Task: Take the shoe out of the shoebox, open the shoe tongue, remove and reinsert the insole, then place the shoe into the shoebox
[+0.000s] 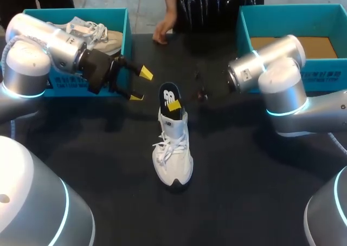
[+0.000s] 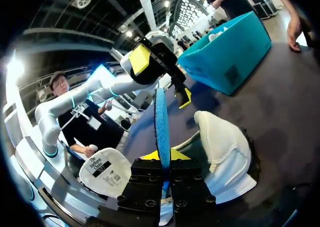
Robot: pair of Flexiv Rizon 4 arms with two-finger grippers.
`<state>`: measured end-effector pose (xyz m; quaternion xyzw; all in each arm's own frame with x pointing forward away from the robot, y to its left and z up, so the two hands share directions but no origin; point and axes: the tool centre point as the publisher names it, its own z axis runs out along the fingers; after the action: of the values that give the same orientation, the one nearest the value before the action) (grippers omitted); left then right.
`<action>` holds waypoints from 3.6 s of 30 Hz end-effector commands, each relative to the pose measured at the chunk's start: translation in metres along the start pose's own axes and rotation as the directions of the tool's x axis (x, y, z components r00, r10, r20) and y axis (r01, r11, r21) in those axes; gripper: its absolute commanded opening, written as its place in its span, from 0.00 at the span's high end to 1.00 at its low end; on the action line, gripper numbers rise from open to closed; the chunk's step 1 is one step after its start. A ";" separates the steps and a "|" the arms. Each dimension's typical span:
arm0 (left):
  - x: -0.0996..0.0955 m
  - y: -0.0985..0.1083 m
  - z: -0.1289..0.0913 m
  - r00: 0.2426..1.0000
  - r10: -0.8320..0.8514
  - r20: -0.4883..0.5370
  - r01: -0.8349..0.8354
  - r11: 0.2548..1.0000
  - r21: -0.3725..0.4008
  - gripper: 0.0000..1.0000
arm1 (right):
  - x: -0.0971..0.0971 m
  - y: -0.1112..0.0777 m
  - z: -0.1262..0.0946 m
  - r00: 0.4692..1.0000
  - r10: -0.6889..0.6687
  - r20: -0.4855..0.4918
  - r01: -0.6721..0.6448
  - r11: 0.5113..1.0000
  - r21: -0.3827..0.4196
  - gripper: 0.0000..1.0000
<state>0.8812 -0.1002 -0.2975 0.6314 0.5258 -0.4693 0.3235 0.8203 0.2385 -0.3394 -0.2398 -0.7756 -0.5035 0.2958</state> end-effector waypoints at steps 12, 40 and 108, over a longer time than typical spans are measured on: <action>0.000 0.000 0.000 1.000 0.009 -0.004 -0.009 1.000 0.002 0.00 | 0.002 -0.002 0.004 1.000 -0.001 0.025 0.001 1.000 0.006 0.77; 0.000 -0.004 -0.002 1.000 0.006 -0.010 -0.006 1.000 0.002 0.00 | -0.013 0.007 -0.009 0.999 -0.026 0.045 0.024 0.999 0.034 1.00; -0.002 -0.011 0.003 1.000 0.004 -0.004 -0.004 1.000 -0.008 0.00 | -0.015 0.029 -0.013 0.994 -0.091 0.065 0.082 0.989 0.126 1.00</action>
<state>0.8717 -0.1011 -0.2956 0.6325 0.5254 -0.4677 0.3242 0.8460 0.2303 -0.3249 -0.2085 -0.8227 -0.4635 0.2547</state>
